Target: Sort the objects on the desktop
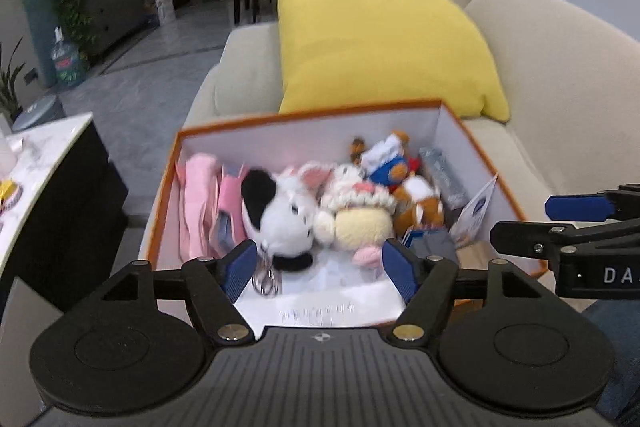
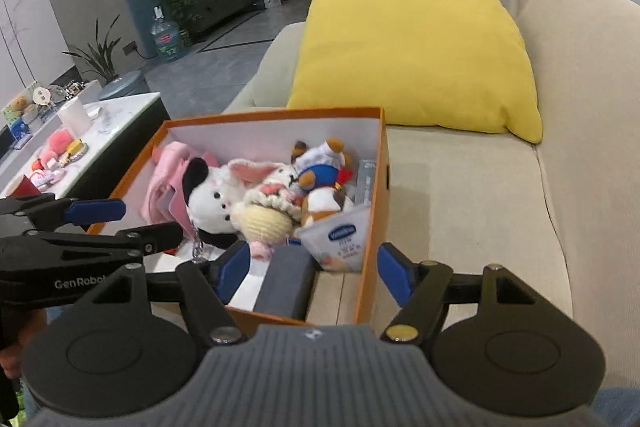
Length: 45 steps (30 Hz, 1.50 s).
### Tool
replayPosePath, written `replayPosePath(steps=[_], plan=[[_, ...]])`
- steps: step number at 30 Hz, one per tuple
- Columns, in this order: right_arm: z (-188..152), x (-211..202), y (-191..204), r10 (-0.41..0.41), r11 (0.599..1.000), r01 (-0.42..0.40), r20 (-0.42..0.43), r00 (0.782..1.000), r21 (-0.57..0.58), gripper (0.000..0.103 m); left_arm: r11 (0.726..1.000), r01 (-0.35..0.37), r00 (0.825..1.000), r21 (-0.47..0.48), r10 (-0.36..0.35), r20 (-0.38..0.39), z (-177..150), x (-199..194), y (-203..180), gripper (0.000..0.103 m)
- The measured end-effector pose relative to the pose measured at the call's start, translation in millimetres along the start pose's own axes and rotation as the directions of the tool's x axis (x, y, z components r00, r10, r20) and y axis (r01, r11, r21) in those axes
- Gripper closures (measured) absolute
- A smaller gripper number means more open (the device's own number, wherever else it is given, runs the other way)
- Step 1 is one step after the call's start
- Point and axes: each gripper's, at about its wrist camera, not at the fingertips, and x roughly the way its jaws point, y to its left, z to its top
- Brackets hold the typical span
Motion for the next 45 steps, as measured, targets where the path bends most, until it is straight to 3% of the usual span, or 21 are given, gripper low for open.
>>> replayPosePath(steps=[14, 20, 45], plan=[[-6.1, 25.6, 24.8, -0.011, 0.998, 0.010, -0.014, 1.000, -0.062, 0.024, 0.998, -0.006, 0.996, -0.058, 0.000, -0.092, -17.8, 17.9, 18.1, 0.020], [-12.0, 38.8, 27.9, -0.050, 0.996, 0.045, -0.061, 0.997, -0.080, 0.024, 0.996, -0.007, 0.995, -0.087, -0.001, -0.097, -21.2, 24.8, 22.8, 0.016], [-15.3, 37.6, 32.0, -0.091, 0.992, 0.086, -0.050, 0.995, -0.091, 0.022, 0.993, -0.039, 0.994, -0.112, 0.027, -0.105, -24.6, 24.5, 22.2, 0.015]])
